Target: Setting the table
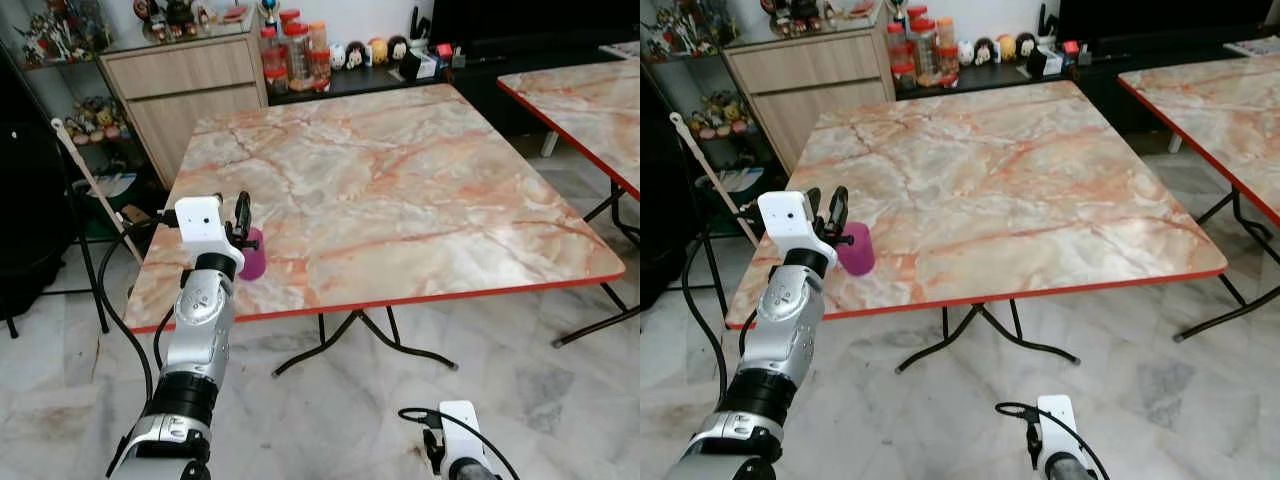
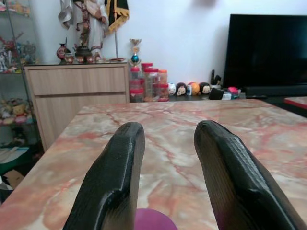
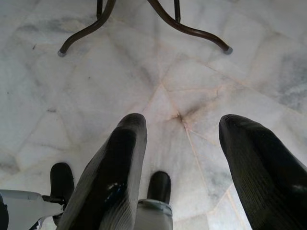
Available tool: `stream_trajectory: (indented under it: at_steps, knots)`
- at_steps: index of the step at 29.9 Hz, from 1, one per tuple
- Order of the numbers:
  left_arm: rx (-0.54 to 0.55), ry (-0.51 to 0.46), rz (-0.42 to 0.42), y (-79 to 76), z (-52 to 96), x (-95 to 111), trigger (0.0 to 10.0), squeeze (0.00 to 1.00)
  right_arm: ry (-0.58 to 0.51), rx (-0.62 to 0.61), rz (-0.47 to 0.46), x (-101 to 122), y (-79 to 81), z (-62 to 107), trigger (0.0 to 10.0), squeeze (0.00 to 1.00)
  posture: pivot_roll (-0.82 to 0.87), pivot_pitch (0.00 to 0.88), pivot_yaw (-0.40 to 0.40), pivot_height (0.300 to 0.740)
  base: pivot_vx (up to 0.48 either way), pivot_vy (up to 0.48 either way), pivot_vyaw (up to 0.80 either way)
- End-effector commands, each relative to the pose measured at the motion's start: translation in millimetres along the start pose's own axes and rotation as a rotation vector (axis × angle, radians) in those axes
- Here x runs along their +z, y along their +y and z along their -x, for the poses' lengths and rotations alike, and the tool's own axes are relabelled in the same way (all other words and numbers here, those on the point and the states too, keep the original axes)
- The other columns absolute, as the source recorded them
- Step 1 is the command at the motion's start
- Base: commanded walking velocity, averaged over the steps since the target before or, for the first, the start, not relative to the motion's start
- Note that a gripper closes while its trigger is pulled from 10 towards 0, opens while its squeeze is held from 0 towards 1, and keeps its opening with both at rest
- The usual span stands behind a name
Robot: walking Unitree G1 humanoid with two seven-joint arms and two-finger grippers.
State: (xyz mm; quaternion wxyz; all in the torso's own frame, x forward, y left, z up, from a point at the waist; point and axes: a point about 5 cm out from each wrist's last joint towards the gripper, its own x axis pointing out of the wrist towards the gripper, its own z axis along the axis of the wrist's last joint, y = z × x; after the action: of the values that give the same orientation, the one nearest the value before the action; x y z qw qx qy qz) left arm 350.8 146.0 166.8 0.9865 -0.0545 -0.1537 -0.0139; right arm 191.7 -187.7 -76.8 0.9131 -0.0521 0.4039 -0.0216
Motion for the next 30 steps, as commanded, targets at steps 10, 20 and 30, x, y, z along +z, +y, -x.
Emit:
stream_trajectory:
  at_steps: [10, 20, 30]
  knots:
    - [-0.003, 0.000, -0.011, 3.8, -2.4, 2.4, 10.0, 0.00, 0.014, 0.026, -0.001, -1.9, 7.7, 0.2, 10.0, 0.00, -0.02, 0.000, 0.118, 0.719, 0.306, 0.000, 0.00]
    - [0.016, 0.002, -0.020, 7.5, -4.3, 3.1, 10.0, 0.00, 0.012, 0.050, 0.030, -1.9, 9.1, 0.3, 10.0, 0.00, -0.02, 0.000, 0.113, 0.719, 0.318, 0.000, 0.00]
    - [0.038, 0.000, -0.023, 11.0, -3.5, 3.6, 10.0, 0.00, 0.015, 0.037, 0.005, -2.7, 6.8, 0.5, 10.0, 0.00, -0.01, 0.000, 0.105, 0.719, 0.331, 0.000, 0.20]
